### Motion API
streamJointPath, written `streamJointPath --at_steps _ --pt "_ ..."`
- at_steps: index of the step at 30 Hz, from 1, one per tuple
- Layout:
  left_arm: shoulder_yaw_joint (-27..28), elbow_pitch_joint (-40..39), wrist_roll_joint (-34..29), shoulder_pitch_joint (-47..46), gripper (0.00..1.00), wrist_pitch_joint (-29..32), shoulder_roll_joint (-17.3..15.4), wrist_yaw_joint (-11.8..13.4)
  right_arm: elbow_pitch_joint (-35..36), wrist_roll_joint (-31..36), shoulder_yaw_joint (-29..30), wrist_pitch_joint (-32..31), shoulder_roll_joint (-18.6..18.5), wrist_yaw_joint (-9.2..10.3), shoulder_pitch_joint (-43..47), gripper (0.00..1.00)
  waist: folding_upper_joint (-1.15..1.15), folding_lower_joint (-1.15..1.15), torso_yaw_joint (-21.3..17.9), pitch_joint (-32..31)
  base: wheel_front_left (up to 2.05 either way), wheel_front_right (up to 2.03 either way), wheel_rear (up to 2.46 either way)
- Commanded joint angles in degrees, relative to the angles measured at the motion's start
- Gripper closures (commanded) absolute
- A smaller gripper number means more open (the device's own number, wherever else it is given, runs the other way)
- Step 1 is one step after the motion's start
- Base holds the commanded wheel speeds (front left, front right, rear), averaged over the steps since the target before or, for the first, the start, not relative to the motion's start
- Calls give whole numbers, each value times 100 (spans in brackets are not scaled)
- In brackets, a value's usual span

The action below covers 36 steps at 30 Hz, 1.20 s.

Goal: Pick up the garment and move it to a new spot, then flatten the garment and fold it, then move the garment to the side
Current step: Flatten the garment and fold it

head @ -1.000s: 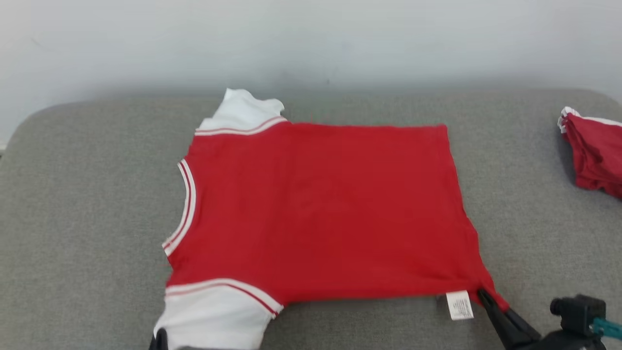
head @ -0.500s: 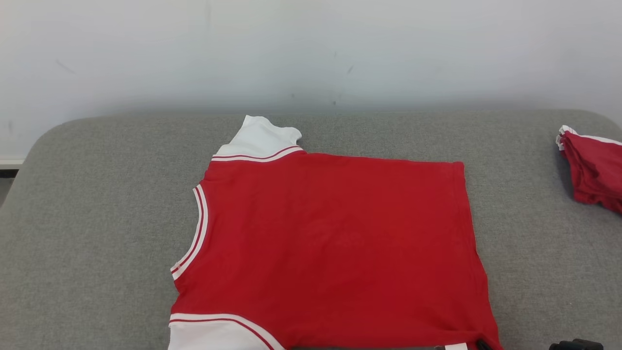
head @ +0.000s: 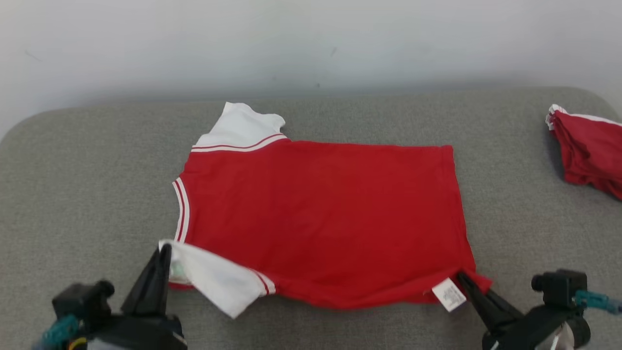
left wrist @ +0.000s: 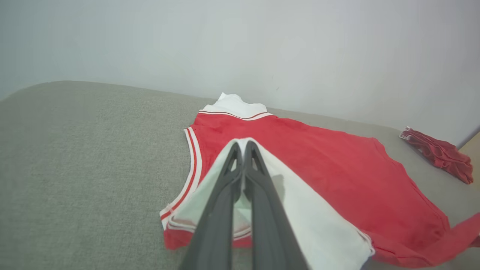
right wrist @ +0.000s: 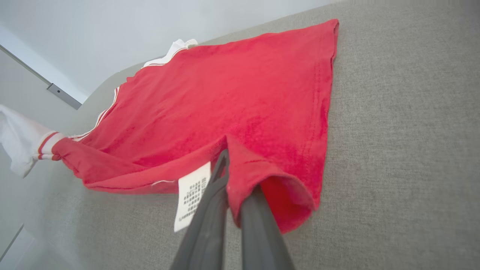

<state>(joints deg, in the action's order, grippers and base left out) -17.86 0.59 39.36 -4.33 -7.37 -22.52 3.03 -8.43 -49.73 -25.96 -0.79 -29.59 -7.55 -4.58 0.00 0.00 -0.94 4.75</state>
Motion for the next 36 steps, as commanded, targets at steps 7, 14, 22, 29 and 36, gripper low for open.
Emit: streamJointPath --at_steps 7,14,22,29,36 --pt "-73 816 16 -1351 100 300 -10 -315 -433 -111 -152 -52 102 16 -892 100 0 0 -126 532 0 0 0" --pt "-113 1834 -3 -2351 100 368 -6 -604 -930 -186 -409 15 146 16 -1718 100 0 0 -188 948 0 0 0" --pt "-295 2726 -131 -3047 100 242 68 -815 -1468 -239 -779 178 181 16 -2356 100 0 0 -185 1181 0 0 0" --pt "-456 3260 -218 -3235 0 -58 134 -921 -1817 -227 -1121 406 177 16 -2657 0 0 0 -180 1105 0 0 0" --pt "-503 3537 -170 -3045 0 -381 200 -958 -2001 -304 -1307 613 33 16 -2526 0 0 0 -151 815 0 0 0"
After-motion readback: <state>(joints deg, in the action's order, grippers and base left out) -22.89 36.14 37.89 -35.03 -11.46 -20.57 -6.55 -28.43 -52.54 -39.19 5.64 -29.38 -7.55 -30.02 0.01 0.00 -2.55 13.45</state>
